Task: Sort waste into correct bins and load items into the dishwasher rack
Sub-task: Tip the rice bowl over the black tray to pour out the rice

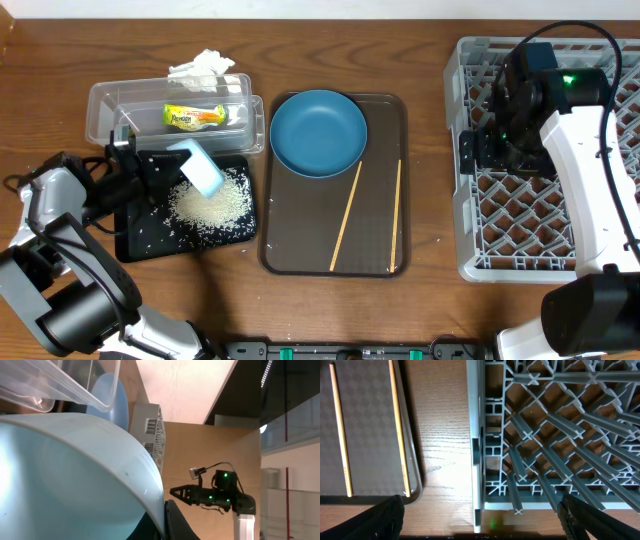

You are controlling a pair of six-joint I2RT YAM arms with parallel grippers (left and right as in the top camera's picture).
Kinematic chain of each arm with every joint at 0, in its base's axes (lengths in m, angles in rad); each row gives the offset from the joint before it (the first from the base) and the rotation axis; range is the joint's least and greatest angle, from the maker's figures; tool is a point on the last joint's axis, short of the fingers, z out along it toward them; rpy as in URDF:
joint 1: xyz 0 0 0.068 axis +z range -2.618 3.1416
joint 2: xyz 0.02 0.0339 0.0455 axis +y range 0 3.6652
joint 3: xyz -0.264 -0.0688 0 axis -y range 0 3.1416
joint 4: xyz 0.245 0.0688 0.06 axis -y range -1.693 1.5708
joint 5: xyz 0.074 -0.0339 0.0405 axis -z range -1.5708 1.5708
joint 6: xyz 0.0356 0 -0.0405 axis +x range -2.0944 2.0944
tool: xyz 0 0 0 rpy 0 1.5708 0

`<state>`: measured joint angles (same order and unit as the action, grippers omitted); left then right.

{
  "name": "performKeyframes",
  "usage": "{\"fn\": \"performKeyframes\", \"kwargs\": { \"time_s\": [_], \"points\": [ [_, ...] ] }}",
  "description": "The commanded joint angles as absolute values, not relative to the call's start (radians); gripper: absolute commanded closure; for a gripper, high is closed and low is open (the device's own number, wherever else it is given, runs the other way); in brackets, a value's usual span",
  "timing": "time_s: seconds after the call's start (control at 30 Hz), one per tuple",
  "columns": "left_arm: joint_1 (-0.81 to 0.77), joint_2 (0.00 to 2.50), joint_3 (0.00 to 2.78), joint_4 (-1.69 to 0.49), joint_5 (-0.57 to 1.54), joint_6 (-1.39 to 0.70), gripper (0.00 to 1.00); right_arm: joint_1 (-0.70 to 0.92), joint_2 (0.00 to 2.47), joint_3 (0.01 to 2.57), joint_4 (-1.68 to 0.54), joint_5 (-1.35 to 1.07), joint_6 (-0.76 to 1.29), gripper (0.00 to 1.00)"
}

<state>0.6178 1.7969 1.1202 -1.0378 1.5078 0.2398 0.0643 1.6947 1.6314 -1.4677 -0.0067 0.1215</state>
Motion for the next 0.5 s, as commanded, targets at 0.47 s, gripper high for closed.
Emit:
{"fn": "performKeyframes", "kwargs": {
  "time_s": [0.47],
  "points": [
    [0.246, 1.510, 1.118, -1.152, 1.095, 0.258, 0.94, 0.069, 1.692, 1.626, -1.473, -0.001, 0.107, 0.03]
  ]
}}
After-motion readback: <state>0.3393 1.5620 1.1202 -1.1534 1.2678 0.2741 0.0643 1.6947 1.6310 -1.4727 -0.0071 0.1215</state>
